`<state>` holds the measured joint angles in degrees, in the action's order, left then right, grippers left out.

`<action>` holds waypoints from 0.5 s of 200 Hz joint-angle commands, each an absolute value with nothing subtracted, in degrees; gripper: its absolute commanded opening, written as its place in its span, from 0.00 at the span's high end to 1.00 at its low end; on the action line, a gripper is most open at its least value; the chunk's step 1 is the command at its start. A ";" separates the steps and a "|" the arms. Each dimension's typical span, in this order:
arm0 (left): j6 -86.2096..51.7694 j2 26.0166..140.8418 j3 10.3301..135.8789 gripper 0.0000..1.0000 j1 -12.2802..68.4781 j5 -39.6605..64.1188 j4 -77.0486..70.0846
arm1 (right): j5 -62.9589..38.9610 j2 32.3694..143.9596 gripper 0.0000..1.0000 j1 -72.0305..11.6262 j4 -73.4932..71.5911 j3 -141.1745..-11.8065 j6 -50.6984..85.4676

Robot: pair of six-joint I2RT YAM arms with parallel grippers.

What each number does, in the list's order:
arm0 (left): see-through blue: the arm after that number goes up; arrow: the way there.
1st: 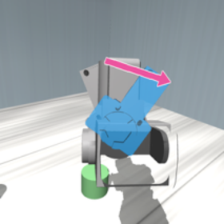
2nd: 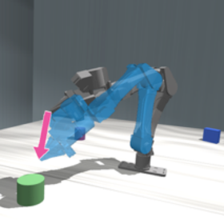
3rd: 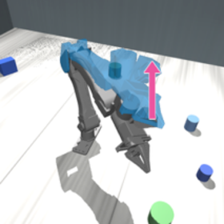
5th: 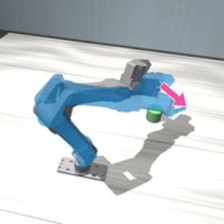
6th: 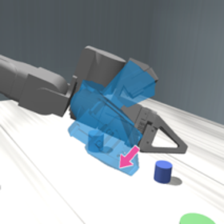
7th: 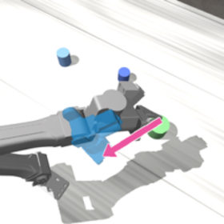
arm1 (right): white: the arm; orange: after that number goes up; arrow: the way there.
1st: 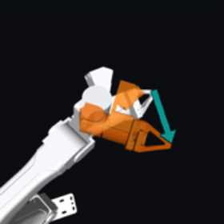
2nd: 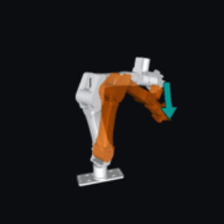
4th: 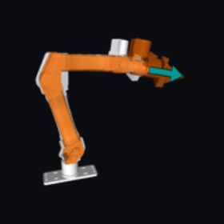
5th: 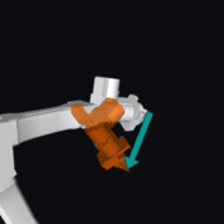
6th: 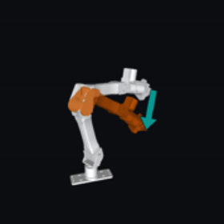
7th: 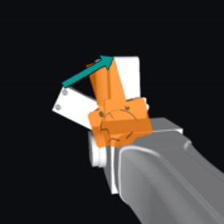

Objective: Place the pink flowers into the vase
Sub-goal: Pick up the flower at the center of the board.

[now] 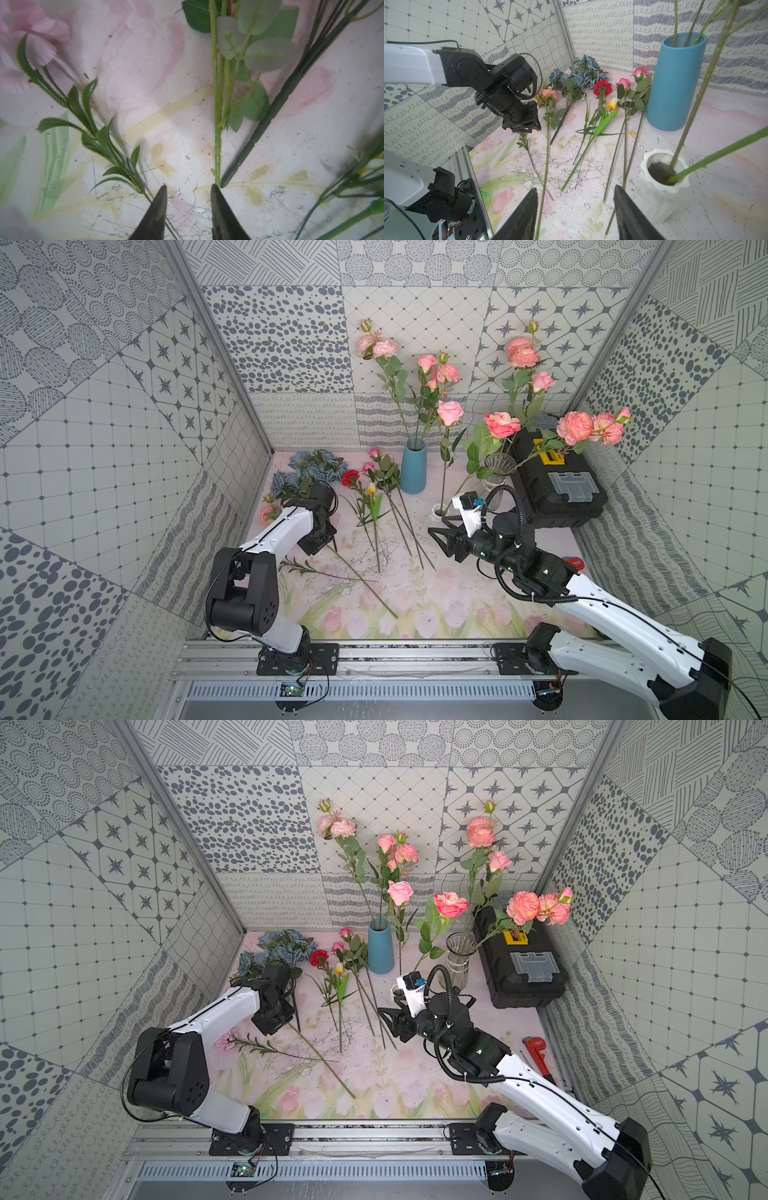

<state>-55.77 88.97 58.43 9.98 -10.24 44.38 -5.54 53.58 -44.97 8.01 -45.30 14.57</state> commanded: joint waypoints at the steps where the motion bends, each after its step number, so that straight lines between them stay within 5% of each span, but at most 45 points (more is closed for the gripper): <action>1: -57.89 89.76 56.78 0.66 9.73 -9.54 36.71 | -6.24 52.99 0.42 -45.10 7.36 -47.52 13.90; 100: -57.65 94.87 57.49 0.70 9.58 -9.73 31.77 | -6.15 52.79 0.42 -45.09 7.54 -47.22 13.97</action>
<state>-56.75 93.03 56.86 9.96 -9.34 34.92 -5.96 53.58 -44.97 8.54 -46.02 14.52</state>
